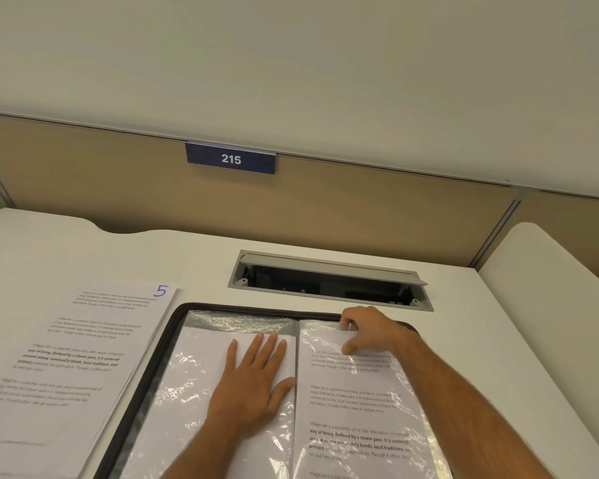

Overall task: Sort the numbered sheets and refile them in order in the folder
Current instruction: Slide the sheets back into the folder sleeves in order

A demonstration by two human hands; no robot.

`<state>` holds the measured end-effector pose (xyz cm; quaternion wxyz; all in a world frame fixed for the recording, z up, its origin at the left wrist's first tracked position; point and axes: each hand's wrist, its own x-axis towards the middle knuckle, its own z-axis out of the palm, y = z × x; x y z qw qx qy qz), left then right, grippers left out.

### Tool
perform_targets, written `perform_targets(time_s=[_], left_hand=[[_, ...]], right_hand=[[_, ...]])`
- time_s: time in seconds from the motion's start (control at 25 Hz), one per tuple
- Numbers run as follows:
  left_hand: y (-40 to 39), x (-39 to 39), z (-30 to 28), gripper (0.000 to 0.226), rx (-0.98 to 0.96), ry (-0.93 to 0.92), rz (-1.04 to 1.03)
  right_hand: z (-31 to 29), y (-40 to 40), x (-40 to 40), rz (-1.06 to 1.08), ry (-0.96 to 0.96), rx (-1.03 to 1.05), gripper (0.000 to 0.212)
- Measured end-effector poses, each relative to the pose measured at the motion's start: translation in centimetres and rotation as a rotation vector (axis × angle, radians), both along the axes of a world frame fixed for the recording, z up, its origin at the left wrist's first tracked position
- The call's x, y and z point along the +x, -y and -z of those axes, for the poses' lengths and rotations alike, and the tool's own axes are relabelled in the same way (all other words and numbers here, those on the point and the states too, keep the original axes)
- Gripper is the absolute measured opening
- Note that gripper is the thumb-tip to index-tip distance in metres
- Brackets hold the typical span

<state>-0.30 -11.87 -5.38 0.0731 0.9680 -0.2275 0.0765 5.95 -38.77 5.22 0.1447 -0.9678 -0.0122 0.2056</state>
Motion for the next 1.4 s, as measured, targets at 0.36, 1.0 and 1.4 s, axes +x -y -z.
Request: perform_targets(time_s=[0.36,1.0,1.4], left_hand=[[0.1,-0.1,-0.2,0.064,0.009,-0.026,-0.013],[0.0,0.0,0.1,0.066,-0.016,-0.035,0.000],[-0.1,0.0,0.4,0.066,0.007,-0.036,0.002]], right_hand=[[-0.4,-0.8,0.5,-0.073,-0.061,-0.013,0.017],[-0.5,0.2,-0.1,0.066,0.018,-0.225,0.035],[-1.0,7.6,-2.9,0.378,-0.062,0.025,0.028]])
